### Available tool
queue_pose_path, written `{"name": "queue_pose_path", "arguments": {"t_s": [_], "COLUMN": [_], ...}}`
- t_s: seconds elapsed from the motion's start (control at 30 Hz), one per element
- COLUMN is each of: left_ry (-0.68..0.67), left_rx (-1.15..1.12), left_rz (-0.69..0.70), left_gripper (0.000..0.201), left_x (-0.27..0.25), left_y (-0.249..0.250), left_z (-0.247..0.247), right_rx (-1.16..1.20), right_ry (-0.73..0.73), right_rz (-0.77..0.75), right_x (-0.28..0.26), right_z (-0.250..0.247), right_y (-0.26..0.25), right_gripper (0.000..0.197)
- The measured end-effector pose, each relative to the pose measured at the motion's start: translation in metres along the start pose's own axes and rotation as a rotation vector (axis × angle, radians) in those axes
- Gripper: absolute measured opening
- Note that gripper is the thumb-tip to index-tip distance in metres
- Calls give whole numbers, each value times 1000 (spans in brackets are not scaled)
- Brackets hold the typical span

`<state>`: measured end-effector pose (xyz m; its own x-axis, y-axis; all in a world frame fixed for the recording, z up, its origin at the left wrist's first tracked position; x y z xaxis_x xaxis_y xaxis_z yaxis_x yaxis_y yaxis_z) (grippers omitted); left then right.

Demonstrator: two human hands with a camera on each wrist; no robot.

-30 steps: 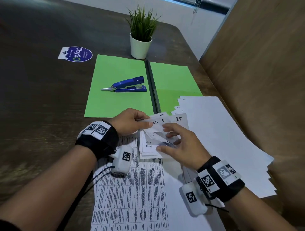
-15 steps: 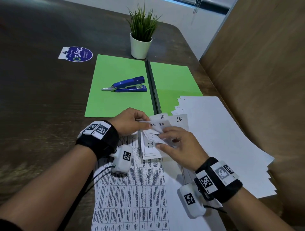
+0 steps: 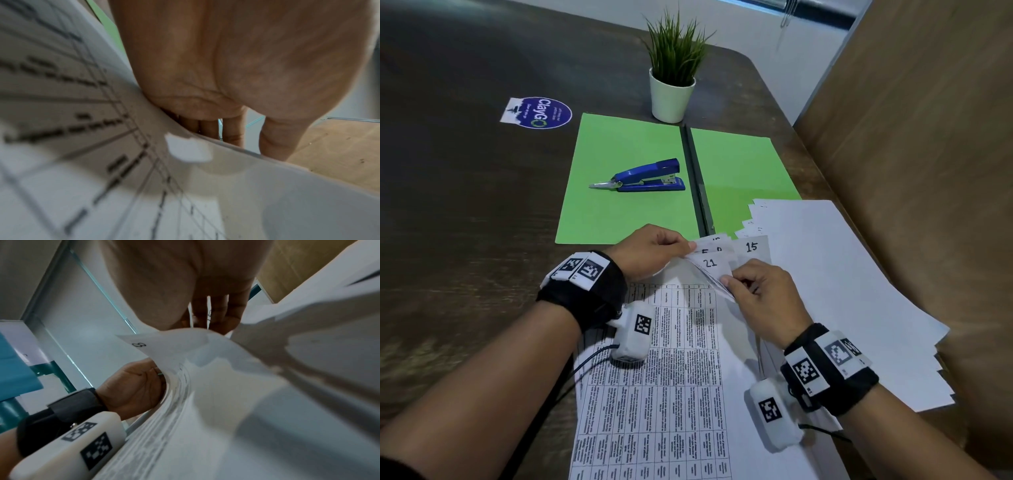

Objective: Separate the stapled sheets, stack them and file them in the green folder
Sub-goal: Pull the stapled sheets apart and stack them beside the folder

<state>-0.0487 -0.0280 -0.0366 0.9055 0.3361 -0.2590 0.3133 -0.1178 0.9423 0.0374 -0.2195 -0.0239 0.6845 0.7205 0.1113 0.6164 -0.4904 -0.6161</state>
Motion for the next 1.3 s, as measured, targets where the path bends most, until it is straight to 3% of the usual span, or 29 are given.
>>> {"name": "queue_pose_path", "arguments": {"t_s": [0.27, 0.67, 0.8, 0.9, 1.1, 1.3], "left_ry": [9, -29, -54, -38, -55, -68], "left_rx": [-13, 20, 20, 13, 3, 6], "left_rz": [15, 34, 26, 41, 49, 24], "left_gripper": [15, 23, 33, 23, 22, 19], "left_x": [3, -1, -1, -1, -1, -1], "left_y": [-4, -2, -4, -4, -4, -3], "left_z": [-2, -1, -1, -1, -1, -1], "right_rx": [11, 148, 197, 211, 226, 224], "right_ry": [20, 0, -14, -27, -32, 18], "right_rz": [15, 86, 141, 158, 139, 105], "right_x": [5, 12, 12, 12, 9, 7], "right_z": [3, 9, 10, 11, 9, 4], "right_y": [-5, -2, 4, 6, 3, 0], "right_gripper": [23, 45, 40, 36, 29, 46]}}
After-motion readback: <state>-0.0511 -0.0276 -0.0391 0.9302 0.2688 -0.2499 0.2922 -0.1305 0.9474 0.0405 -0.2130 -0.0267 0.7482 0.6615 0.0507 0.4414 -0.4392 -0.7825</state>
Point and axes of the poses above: each hand's wrist, its own x-axis towards the middle knuckle, its own z-axis out of the palm, y = z × x, the point moved 4 cm from there along x, towards the middle knuckle, and after that the axes turned 4 degrees about -x, right-handed, at the moved point
